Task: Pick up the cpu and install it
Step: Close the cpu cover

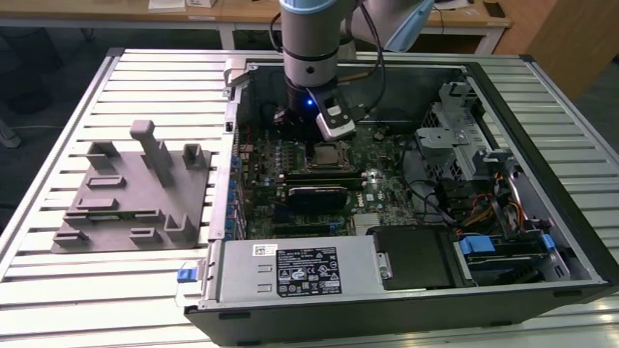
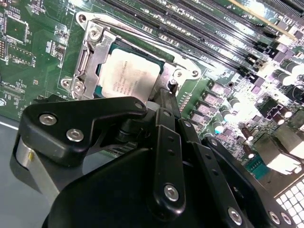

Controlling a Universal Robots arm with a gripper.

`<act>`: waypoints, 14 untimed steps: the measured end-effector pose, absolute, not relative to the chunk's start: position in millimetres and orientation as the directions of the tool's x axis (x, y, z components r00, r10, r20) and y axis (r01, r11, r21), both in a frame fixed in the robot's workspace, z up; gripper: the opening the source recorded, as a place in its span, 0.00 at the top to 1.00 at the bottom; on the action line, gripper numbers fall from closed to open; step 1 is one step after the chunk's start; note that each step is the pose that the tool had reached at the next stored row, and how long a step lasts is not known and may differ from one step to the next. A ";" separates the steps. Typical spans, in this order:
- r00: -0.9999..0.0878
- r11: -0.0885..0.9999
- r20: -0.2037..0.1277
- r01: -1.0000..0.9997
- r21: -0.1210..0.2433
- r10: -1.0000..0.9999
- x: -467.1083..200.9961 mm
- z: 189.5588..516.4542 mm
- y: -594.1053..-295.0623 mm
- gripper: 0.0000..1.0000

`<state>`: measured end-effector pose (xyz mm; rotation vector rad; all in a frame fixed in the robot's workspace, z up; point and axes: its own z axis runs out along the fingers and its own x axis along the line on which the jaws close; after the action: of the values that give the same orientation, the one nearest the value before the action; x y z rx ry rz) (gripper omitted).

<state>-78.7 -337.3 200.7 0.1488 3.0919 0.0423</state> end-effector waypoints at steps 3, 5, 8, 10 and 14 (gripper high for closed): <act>-0.994 0.995 -0.044 0.095 0.034 0.097 -77.5 200.6 -337.5 0.89; -0.994 0.995 -0.043 0.095 0.043 0.097 -77.0 200.6 -337.6 0.89; -0.994 0.994 -0.043 0.095 0.050 0.097 -76.1 200.6 -337.8 0.89; -0.994 0.994 -0.042 0.095 0.052 0.097 -75.1 200.6 -338.2 0.89; -0.994 0.994 -0.042 0.095 0.052 0.097 -73.3 200.6 -339.1 0.89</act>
<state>-73.3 -339.1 200.6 0.1495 3.0921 0.0778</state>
